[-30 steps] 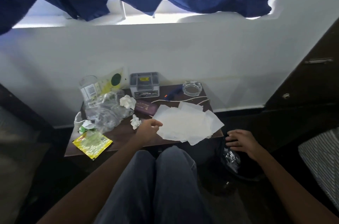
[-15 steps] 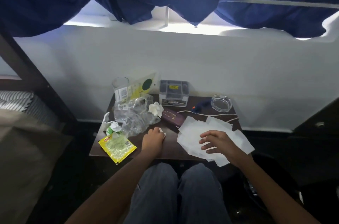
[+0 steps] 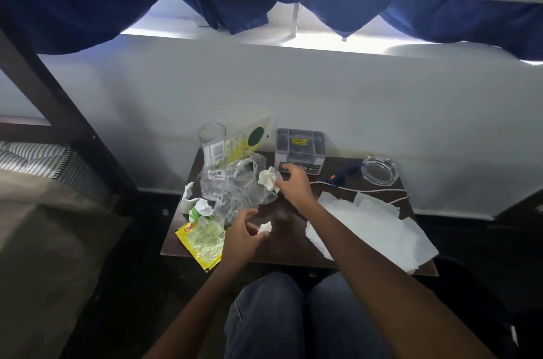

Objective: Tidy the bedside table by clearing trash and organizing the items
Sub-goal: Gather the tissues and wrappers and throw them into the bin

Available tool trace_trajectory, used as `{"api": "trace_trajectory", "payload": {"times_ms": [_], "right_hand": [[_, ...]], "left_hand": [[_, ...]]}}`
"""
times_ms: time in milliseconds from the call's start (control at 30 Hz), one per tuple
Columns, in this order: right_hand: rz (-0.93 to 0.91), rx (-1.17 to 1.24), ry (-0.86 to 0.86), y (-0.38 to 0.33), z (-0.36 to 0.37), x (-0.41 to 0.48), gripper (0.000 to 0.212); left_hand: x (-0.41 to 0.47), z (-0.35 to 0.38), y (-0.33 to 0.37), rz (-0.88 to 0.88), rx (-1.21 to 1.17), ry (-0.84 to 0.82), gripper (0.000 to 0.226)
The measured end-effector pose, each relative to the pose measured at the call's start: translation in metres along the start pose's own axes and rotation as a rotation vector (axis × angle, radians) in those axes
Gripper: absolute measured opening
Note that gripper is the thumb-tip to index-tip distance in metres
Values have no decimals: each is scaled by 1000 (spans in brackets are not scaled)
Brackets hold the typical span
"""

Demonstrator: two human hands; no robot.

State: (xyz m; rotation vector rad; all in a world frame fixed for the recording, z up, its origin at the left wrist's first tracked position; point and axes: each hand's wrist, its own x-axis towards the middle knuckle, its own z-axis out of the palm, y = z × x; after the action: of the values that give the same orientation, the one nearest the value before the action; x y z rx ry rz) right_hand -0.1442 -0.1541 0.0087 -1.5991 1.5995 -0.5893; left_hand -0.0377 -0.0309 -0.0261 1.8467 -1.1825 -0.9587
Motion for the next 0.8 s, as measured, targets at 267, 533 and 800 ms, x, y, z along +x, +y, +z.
{"api": "trace_trajectory", "payload": {"times_ms": [267, 533, 800], "right_hand": [[15, -134, -24, 2, 23, 23, 48], [40, 83, 59, 9, -1, 14, 17], [56, 330, 68, 49, -91, -41, 15]], "left_hand": [[-2, -6, -5, -15, -141, -12, 22], [-7, -3, 2, -30, -187, 22, 23], [-17, 13, 34, -41, -249, -22, 22]]}}
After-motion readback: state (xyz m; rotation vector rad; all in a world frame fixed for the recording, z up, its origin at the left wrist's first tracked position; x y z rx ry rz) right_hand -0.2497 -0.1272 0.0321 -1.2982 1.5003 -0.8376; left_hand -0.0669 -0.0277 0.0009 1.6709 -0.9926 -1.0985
